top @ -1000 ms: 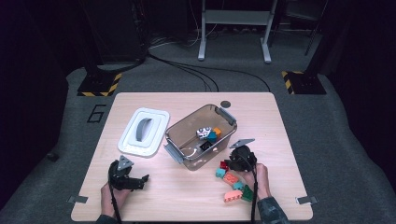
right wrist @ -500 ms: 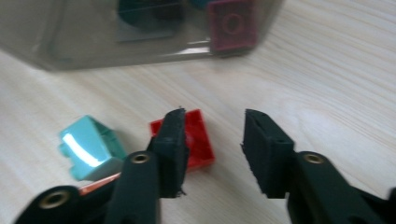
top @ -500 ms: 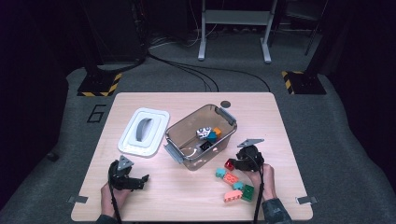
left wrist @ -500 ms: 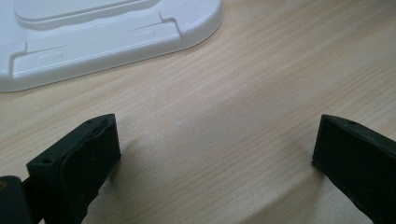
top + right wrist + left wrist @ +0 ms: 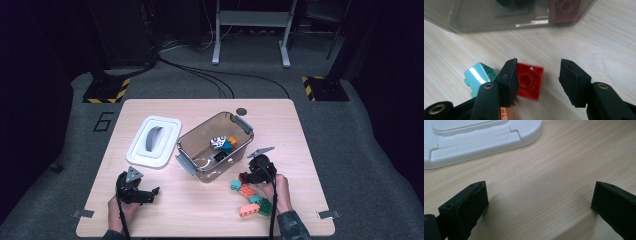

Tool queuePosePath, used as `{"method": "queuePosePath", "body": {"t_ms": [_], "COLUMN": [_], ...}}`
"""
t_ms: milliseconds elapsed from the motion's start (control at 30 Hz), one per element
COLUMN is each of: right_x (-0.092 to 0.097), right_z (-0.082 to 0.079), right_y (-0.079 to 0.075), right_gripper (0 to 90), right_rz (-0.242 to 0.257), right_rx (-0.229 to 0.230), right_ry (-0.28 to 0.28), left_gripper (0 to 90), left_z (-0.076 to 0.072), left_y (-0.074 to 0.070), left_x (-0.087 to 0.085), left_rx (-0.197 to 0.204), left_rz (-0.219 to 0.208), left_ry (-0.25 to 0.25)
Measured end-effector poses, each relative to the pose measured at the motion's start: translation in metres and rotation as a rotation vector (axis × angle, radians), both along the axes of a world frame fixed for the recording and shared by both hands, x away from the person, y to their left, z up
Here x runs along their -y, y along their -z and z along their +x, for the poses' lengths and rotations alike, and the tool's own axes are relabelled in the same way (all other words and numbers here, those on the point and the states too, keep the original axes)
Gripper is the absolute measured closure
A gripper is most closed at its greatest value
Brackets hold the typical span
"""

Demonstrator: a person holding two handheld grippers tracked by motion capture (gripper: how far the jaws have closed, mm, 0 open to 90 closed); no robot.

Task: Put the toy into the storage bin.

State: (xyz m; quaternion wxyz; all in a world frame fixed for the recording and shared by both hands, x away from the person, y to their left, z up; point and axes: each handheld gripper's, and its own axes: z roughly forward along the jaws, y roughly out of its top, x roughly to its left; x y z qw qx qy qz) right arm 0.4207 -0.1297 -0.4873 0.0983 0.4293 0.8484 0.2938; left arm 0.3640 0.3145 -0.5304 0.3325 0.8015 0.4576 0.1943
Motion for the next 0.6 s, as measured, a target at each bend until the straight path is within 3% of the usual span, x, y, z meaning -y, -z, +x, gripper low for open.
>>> {"method": "queuePosePath", "body": {"t_ms": [133, 300, 400, 500, 600], "right_x": [0.000, -0.008, -0.011, -0.014, -0.010], "right_z": [-0.002, -0.004, -0.005, -0.005, -0.005], "right_y": [-0.008, -0.005, -0.003, 0.001, 0.000], "right_gripper": [48.3, 48.2, 48.4, 51.3, 51.0], "right_rz": [0.017, 0.046, 0.035, -0.038, -0.059], "right_rx": [0.007, -0.010, -0.008, -0.015, -0.030], "right_ry": [0.001, 0.028, 0.041, 0.062, 0.085], "left_gripper": [0.6, 0.6, 0.6, 0.6, 0.6], "left_z": [0.000, 0.000, 0.000, 0.000, 0.000], "left_y": [0.000, 0.000, 0.000, 0.000, 0.001], "left_x": [0.000, 0.000, 0.000, 0.000, 0.000], "left_rx": [0.000, -0.002, 0.000, 0.003, 0.009], "left_rz": [0.000, 0.001, 0.000, 0.000, -0.004], "left_ry": [0.000, 0.001, 0.000, -0.002, -0.005]}}
